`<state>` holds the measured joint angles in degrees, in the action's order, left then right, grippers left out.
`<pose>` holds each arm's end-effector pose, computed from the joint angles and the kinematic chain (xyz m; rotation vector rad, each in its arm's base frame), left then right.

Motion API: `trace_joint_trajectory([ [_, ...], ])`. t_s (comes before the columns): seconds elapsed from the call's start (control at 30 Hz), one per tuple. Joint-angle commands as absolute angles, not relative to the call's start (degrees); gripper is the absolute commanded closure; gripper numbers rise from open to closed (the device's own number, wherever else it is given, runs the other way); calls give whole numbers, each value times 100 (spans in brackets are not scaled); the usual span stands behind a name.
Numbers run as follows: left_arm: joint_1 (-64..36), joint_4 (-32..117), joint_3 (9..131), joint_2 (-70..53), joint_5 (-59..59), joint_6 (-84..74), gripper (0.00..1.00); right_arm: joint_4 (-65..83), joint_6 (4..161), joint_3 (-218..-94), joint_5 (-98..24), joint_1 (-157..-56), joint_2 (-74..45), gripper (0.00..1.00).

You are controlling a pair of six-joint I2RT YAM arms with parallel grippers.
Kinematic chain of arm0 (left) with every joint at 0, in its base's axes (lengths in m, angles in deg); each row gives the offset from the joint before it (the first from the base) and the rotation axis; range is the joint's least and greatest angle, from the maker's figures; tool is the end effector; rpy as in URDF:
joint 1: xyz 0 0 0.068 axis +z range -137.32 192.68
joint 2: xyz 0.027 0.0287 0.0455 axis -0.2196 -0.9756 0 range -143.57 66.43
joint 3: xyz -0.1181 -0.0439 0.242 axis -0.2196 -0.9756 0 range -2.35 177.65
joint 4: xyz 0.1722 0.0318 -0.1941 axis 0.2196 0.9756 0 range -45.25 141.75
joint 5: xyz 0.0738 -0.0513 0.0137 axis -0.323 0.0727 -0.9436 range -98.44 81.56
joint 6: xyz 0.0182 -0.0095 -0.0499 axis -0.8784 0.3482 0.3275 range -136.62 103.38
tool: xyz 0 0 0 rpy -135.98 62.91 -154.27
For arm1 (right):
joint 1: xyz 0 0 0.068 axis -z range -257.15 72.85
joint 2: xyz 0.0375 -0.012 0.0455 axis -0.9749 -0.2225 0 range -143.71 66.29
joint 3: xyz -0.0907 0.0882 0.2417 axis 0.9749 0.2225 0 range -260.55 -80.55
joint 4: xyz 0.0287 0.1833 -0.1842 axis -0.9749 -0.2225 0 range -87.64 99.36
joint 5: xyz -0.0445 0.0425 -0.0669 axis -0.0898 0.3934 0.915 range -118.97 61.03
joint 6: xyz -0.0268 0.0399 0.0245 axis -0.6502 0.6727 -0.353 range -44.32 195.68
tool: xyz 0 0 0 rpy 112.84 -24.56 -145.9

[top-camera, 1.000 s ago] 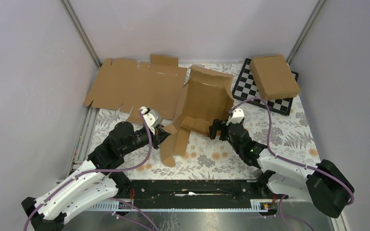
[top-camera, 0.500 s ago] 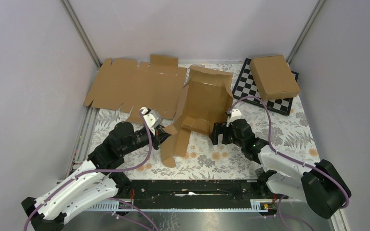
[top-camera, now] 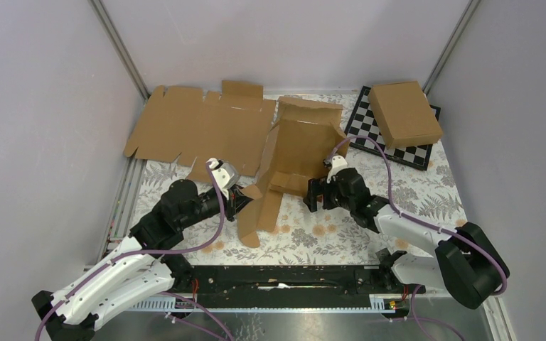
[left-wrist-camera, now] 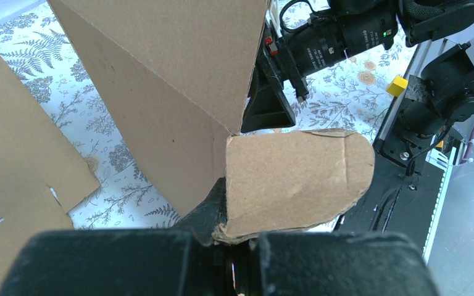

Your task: Fold the paper box

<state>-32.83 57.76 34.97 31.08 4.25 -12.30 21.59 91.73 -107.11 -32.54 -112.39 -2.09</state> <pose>0.1026 -0.1154 0.3138 0.7988 1.6502 -0.8177 0.1952 0.1406 0.1861 -0.3959 2.1075 0.6005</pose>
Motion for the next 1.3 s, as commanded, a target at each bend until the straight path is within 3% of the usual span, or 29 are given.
trace_joint_trajectory([
  [0.0,-3293,5608,3522,3122,582,-1274,100,1928,8945,-11065,-2720,-11228,-430,0],
  [0.4,-3293,5635,3554,3090,513,-1249,100,1861,9375,-10210,-2279,-11048,1144,0],
  [0.6,-3293,5635,3526,3100,431,-1266,100,2705,9611,-10169,-2622,-10383,630,1],
  [0.87,-3293,5625,3500,3126,471,-1284,100,4008,9076,-10724,-3586,-10353,-716,0],
  [1.07,-3291,5598,3525,3131,560,-1293,100,3880,8802,-11045,-4032,-10353,-1151,1],
  [1.27,-3277,5568,3770,3077,400,-1157,100,3654,8799,-11164,-3264,-10344,-1174,0],
])
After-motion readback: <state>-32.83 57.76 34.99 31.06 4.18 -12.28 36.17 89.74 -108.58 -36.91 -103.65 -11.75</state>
